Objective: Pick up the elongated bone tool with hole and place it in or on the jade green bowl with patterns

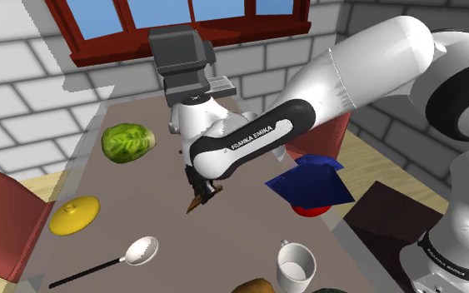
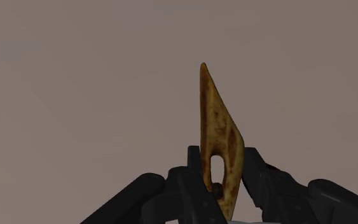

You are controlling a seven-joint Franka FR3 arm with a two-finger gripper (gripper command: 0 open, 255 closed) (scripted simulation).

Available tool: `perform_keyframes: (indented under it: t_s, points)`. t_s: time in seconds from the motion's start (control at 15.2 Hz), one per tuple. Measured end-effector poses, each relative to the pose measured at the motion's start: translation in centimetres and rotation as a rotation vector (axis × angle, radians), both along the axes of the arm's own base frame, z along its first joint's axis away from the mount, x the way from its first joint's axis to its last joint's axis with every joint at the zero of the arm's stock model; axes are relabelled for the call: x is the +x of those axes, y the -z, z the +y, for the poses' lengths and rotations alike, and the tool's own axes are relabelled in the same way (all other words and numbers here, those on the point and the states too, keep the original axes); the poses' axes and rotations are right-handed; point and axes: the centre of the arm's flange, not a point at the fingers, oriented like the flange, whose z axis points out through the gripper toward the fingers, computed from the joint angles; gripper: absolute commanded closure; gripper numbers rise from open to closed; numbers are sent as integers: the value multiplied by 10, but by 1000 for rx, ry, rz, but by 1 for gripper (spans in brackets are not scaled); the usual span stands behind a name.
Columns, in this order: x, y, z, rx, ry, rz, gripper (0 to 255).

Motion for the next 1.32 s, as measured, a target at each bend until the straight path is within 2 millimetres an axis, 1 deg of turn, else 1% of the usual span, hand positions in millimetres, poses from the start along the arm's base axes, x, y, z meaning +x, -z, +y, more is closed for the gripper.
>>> perform_keyframes:
  t_s: [1.12, 1.19, 1.32]
  points:
    - [-1, -89, 0, 0, 0, 0, 255]
    - [-6, -90, -1, 0, 0, 0, 255]
    - [-27, -92, 0, 0, 0, 0, 255]
